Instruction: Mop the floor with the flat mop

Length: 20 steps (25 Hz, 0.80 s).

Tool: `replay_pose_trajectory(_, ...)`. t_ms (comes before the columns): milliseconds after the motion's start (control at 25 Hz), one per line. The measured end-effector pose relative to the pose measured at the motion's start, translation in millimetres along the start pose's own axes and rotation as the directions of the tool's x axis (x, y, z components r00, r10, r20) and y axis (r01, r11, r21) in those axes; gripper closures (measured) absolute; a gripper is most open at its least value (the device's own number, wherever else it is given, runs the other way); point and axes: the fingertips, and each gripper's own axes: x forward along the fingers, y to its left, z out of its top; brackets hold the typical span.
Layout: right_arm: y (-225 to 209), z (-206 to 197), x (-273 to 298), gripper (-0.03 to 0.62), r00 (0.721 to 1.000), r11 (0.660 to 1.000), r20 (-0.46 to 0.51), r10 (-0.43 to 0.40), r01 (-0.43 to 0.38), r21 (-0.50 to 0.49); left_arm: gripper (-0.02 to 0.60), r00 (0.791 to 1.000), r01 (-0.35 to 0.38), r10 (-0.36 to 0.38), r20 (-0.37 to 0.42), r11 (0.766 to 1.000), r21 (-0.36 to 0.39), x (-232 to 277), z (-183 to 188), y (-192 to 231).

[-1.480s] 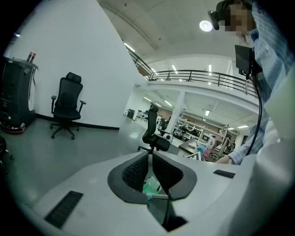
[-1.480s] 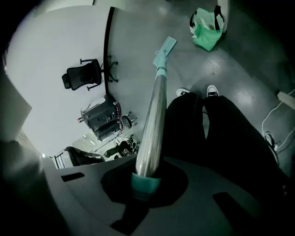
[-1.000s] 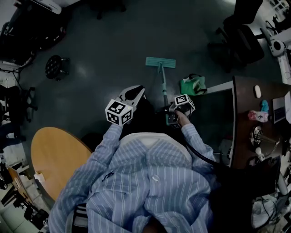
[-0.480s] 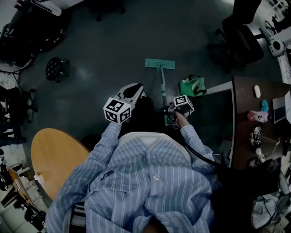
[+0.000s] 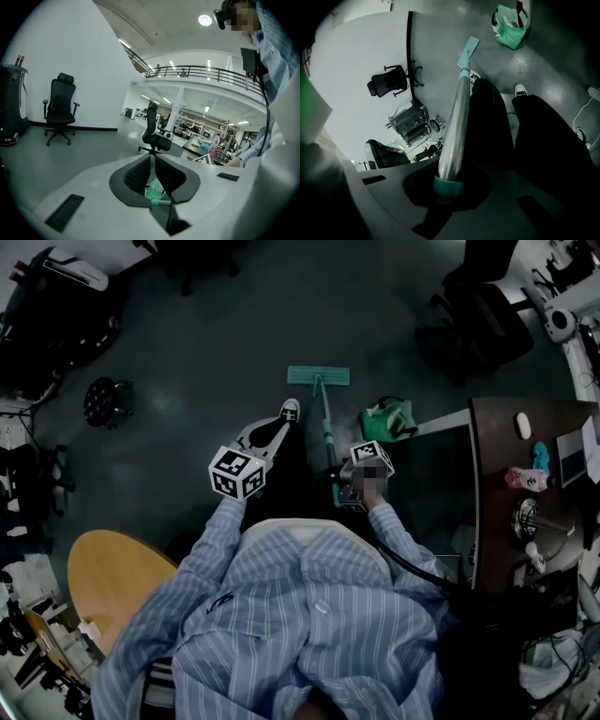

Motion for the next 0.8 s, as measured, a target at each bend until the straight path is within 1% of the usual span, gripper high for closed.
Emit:
replay_pose_trajectory(200,13.9,19.4,-2.1,0.582,1.0,1.0,0.01,0.004,-0.004,0.001,0.551,1.0,0.018,-0.018,-0.015,1.0,-0.021,22.5,3.6,20.5)
replay_pose_trajectory(320,23.1,41.5,1.1,0.582,1.0,1.0,0.012,0.009,-0.009,0.002,0.551,0.999,0.025,-0.026,-0.02,0.999,-0.027,35.8,11.0,38.0)
replay_pose_trajectory(440,38.7,63.3,4.5,0.582,1.0,1.0,0.016,0.007,-0.007,0.002,0.551,0.998,0.033,-0.035,-0.045,0.999,-0.039,49.1,15.4,61.9)
replay_pose_trajectory(560,62.5,85.8,4.6,0.583,1.0,1.0,0.021,-0.013,0.013,-0.002,0.551,0.997,0.038,-0.042,-0.064,0.998,-0.058,65.7,22.6,91.3)
replay_pose_trajectory(800,114.4,143.6,-1.5,0.583,1.0,1.0,0.02,-0.019,0.018,0.011,0.551,0.998,0.039,-0.044,-0.053,0.995,-0.092,108.9,52.7,147.5)
